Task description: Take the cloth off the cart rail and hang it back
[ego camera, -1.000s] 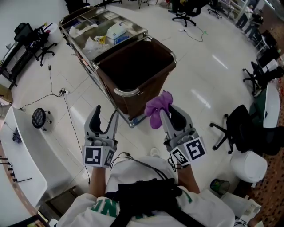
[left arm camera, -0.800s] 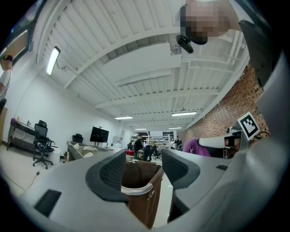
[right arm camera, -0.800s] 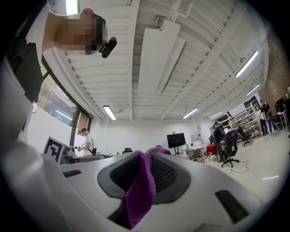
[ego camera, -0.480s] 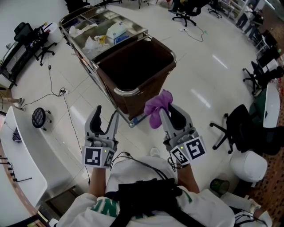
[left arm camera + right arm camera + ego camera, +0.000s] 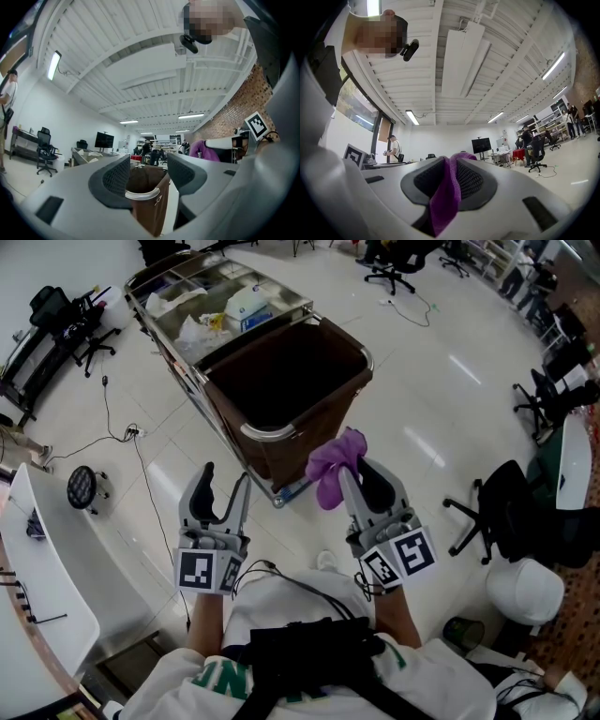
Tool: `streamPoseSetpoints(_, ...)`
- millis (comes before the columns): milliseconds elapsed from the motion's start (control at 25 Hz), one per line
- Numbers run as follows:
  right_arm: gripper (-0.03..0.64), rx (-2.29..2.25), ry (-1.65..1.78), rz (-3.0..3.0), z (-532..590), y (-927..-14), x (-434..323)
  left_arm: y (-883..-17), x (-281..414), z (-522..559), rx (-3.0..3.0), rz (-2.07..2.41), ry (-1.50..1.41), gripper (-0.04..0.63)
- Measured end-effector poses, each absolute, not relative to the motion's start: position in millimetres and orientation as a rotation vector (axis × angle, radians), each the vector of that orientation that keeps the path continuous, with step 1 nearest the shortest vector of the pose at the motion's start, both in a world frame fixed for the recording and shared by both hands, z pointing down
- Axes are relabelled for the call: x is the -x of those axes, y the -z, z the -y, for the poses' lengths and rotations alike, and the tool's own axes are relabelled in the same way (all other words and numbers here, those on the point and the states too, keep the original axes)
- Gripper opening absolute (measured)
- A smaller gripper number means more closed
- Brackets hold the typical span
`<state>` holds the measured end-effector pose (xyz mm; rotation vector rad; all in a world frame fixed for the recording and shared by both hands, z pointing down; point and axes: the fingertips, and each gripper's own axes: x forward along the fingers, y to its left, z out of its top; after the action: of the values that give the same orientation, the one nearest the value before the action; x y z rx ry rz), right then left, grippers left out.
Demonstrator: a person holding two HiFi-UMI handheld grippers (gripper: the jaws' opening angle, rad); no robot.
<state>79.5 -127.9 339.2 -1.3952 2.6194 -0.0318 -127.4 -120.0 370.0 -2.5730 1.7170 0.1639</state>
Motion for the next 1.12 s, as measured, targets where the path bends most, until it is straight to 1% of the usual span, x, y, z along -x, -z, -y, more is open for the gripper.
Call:
streamPoseSetpoints(560,0.101,1.393,-0.027,-2.617,153.0,-328.5,-77.7,-374.6,129.1,118.4,2.572,-1.714,-0.128,0.245)
streamPoseSetpoints(720,0.101,1.377,-0.029,-2.623,182.4,-327.3,-74.9,-376.9,125.6,118.5,2.591,-1.717,-0.120,0.245)
streamPoseSetpoints(840,0.100,1.403,-0.096,-2.643,211.6,-327.2,-67.7,-364.9,117.7,118.3,2.630,-1.735,-0.152,0.245)
streamPoseSetpoints(1120,0.100,1.444,-0.169,-2.671,272.4,-327.4,-55.9,-370.1,125.7,114.4,2.610,-1.777,-0.130,0.245)
